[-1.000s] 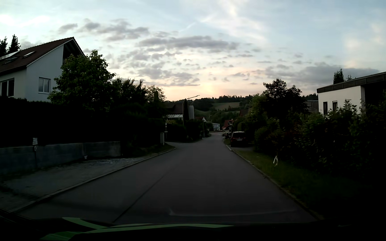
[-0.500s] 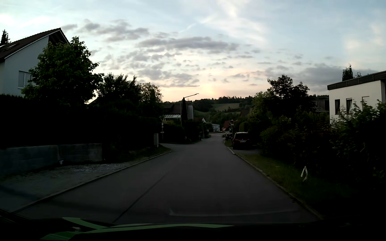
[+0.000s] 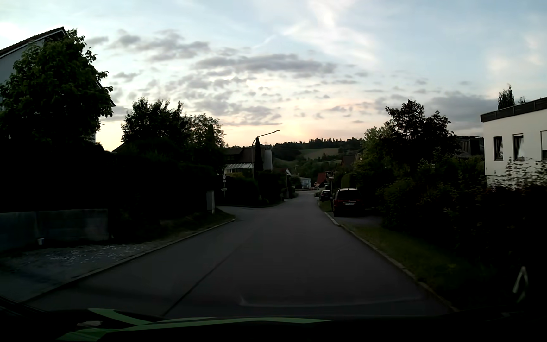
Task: Follow the waypoints while adhering to traffic rules and regulations
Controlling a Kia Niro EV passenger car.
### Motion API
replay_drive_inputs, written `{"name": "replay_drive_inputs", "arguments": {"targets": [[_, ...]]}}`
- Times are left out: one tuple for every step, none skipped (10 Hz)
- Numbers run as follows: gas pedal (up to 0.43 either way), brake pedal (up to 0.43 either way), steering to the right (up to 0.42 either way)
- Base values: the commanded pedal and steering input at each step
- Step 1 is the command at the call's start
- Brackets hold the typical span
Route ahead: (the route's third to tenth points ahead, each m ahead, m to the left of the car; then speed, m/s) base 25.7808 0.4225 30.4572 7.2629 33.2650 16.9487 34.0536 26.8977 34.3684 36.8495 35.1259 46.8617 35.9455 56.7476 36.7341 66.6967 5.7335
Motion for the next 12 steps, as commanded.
{"name": "replay_drive_inputs", "arguments": {"targets": [[0.0, 0.0, 0.0], [0.0, 0.0, 0.0], [0.0, 0.0, 0.0], [0.0, 0.0, 0.0], [0.0, 0.0, 0.0], [0.0, 0.0, 0.0], [0.0, 0.0, 0.0], [0.0, 0.0, 0.0], [0.0, 0.0, 0.0], [0.0, 0.0, 0.0], [0.0, 0.0, 0.0], [0.0, 0.0, 0.0]]}}
